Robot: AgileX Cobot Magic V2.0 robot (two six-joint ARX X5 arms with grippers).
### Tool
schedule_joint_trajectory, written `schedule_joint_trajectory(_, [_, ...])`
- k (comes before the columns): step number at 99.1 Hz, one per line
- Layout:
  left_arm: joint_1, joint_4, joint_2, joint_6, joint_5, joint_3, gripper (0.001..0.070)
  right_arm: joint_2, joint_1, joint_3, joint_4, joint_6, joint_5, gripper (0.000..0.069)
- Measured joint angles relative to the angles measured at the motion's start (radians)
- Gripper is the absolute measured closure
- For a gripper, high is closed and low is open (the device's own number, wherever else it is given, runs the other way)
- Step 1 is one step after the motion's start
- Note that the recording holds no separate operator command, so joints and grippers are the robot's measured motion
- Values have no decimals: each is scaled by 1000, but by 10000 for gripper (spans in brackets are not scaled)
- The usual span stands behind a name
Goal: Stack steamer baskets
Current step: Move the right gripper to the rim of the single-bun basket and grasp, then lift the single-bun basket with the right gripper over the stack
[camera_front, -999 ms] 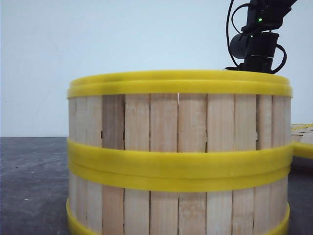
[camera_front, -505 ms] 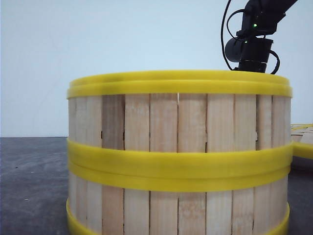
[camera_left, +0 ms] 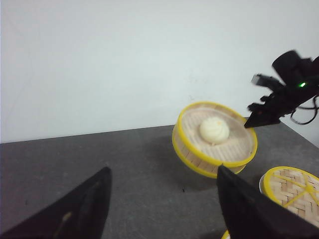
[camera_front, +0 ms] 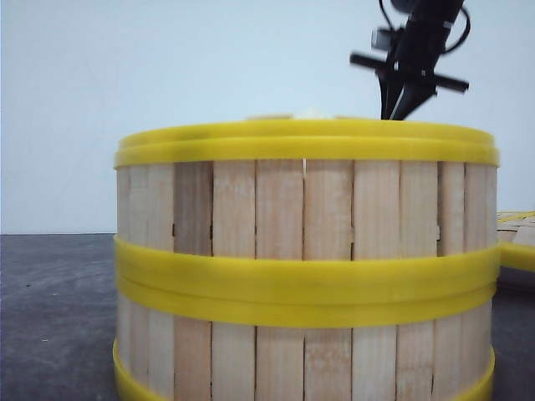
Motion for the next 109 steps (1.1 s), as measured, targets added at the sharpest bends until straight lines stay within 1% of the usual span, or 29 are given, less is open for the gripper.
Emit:
schedule_joint_trajectory(7, [0,0,0,0,0,0,310,0,7,43,-86,-4,-13,662])
schedule_joint_trajectory(11, [0,0,0,0,0,0,310,0,13,53,-105,-11,-14,662])
schedule_joint_trajectory(21, [0,0,0,0,0,0,310,0,27,62,-106,-46,-30,662])
schedule_joint_trajectory(38, [0,8,0,0,0,0,310,-15,48,60,-107,-57,-37,662])
schedule_joint_trajectory(52, [0,7,0,0,0,0,310,-96,66,6,-107,-65,-61,662])
schedule_joint_trajectory(66, [0,7,0,0,0,0,310,-252,99,-163,-107,-83,-65,662])
schedule_joint_trajectory(91, [0,7,0,0,0,0,310,-578,166,-646,-107,-132,-56,662])
schedule_joint_trajectory(100, [0,7,0,0,0,0,310,-653,188,-766,-108,-137,-57,662])
schedule_joint_trajectory(109, [0,7,0,0,0,0,310,-698,211,-842,-108,-139,-57,662])
